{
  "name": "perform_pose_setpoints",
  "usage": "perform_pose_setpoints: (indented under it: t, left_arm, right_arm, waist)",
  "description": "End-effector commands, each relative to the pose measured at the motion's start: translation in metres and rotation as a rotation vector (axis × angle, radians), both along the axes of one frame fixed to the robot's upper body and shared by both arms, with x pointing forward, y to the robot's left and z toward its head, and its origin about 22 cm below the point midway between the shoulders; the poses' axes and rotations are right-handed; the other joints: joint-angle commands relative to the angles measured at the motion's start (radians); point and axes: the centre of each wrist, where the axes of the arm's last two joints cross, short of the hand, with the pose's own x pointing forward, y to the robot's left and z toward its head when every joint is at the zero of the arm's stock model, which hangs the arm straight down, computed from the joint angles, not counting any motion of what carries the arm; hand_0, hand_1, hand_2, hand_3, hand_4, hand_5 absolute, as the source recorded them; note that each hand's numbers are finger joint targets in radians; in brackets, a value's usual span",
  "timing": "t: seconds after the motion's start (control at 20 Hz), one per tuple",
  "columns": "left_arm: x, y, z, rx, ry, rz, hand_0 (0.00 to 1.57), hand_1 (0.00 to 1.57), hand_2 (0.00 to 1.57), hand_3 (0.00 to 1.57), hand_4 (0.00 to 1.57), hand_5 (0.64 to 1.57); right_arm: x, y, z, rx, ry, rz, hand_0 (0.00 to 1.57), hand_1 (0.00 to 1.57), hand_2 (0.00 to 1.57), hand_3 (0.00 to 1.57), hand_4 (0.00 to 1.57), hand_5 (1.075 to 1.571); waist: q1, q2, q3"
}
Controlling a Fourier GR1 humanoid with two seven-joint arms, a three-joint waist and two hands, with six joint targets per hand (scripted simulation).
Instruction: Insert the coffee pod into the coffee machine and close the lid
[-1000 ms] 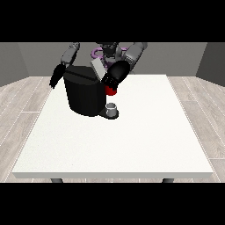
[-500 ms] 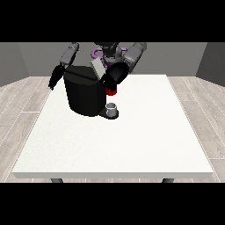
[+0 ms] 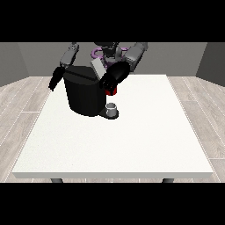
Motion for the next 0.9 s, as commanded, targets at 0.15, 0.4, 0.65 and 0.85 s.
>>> perform_pose_setpoints:
  t: [0.15, 0.4, 0.65, 0.85]
  left_arm:
    - [0.002, 0.002, -0.001, -0.008, -0.010, 0.036, 0.00, 0.00, 0.56, 0.46, 0.00, 1.571]
    - [0.001, 0.019, -0.022, -0.006, 0.026, 0.045, 0.00, 0.00, 0.36, 0.25, 0.00, 1.571]
    - [0.004, 0.013, -0.067, -0.044, 0.150, 0.048, 0.00, 0.00, 0.00, 0.06, 0.00, 1.571]
    - [0.002, 0.002, -0.114, -0.050, 0.302, 0.014, 0.00, 0.00, 0.00, 0.00, 0.00, 1.571]
  right_arm:
    - [0.007, 0.006, 0.013, 0.032, -0.001, -0.010, 0.00, 0.00, 0.00, 0.00, 0.15, 1.571]
    - [-0.005, -0.005, -0.015, 0.034, 0.022, -0.009, 0.00, 0.00, 0.00, 0.00, 0.00, 1.571]
    - [-0.027, -0.022, -0.057, 0.041, 0.133, -0.023, 0.00, 0.00, 0.00, 0.00, 0.00, 1.571]
    - [-0.050, -0.031, -0.093, 0.050, 0.246, -0.058, 0.00, 0.00, 0.00, 0.00, 0.00, 1.571]
  waist:
    - [0.021, -0.002, -0.0039]
    - [0.045, -0.026, -0.0038]
    - [0.089, -0.156, -0.0037]
    - [0.143, -0.289, -0.0037]
